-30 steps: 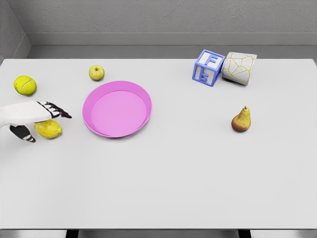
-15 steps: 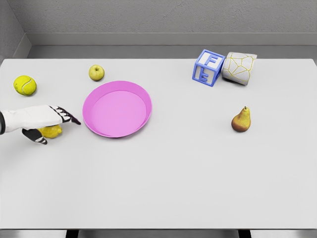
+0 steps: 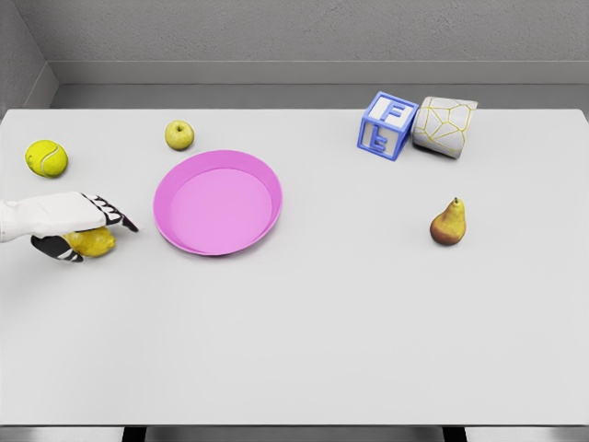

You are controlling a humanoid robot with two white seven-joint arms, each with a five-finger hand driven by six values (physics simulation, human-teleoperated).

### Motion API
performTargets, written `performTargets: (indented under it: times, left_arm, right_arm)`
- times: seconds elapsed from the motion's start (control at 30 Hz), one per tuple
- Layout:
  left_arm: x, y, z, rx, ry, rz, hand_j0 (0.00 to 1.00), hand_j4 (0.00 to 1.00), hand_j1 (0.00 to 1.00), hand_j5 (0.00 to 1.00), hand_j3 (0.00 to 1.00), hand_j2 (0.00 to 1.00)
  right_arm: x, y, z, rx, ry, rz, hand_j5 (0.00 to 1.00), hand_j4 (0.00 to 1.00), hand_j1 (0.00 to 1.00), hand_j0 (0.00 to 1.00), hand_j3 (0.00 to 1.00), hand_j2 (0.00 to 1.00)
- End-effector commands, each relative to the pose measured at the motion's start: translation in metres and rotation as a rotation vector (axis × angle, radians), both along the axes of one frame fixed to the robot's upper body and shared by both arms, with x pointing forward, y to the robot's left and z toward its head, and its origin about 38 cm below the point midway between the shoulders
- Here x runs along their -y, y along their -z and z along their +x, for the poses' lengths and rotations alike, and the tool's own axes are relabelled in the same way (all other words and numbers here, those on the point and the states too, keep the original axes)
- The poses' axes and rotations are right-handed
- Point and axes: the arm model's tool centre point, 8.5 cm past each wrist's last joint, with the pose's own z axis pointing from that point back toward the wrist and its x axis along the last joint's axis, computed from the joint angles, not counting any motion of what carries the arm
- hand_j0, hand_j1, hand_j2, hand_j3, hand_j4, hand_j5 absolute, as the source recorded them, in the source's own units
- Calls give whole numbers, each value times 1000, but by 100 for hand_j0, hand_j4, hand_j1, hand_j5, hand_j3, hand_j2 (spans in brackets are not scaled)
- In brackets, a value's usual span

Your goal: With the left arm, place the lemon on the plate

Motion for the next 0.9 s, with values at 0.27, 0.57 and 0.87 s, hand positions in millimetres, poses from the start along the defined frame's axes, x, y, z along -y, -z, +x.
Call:
performTargets:
  times: [0.27, 0.57, 0.87]
  left_arm:
    - [-4, 0, -1, -6, -6, 9, 73, 73, 73, 73, 73, 73]
    - [-6, -1, -2, -7, -7, 14, 55, 55, 55, 55, 55, 55]
    - [-4, 0, -2, -11, -3, 5, 50, 50, 50, 50, 50, 50]
  right_arm:
    - [0, 0, 0, 0, 0, 0, 100, 100, 100, 100, 100, 100]
    - [0, 0, 0, 0, 0, 0, 100, 100, 100, 100, 100, 100]
    - [0, 0, 0, 0, 0, 0, 100, 100, 100, 100, 100, 100]
